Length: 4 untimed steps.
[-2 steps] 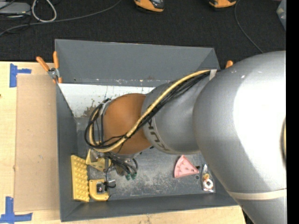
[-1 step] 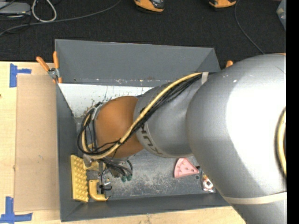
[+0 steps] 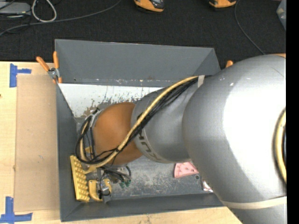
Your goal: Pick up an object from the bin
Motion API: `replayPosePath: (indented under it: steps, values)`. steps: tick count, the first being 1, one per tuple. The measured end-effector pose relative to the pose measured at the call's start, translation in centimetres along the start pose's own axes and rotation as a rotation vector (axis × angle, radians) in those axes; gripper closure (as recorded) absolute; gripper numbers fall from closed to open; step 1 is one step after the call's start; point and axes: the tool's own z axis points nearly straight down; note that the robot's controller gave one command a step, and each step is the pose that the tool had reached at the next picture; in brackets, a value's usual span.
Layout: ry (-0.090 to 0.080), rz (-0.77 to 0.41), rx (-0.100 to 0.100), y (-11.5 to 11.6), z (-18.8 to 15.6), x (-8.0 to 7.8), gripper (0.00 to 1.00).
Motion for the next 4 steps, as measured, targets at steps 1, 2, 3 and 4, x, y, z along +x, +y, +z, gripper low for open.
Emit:
replayPosePath:
  steps: [1, 2, 3, 4]
  values:
    - [0.012, 0.025, -0.001, -0.8, -6.0, 0.5, 0.00]
    - [-0.003, -0.055, -0.001, -0.5, -5.4, 1.2, 0.00]
    - [0.004, -0.102, -0.002, -2.2, -3.6, -4.9, 0.00]
    - [-0.042, -0.083, 0.006, -0.8, -1.0, 0.4, 1.00]
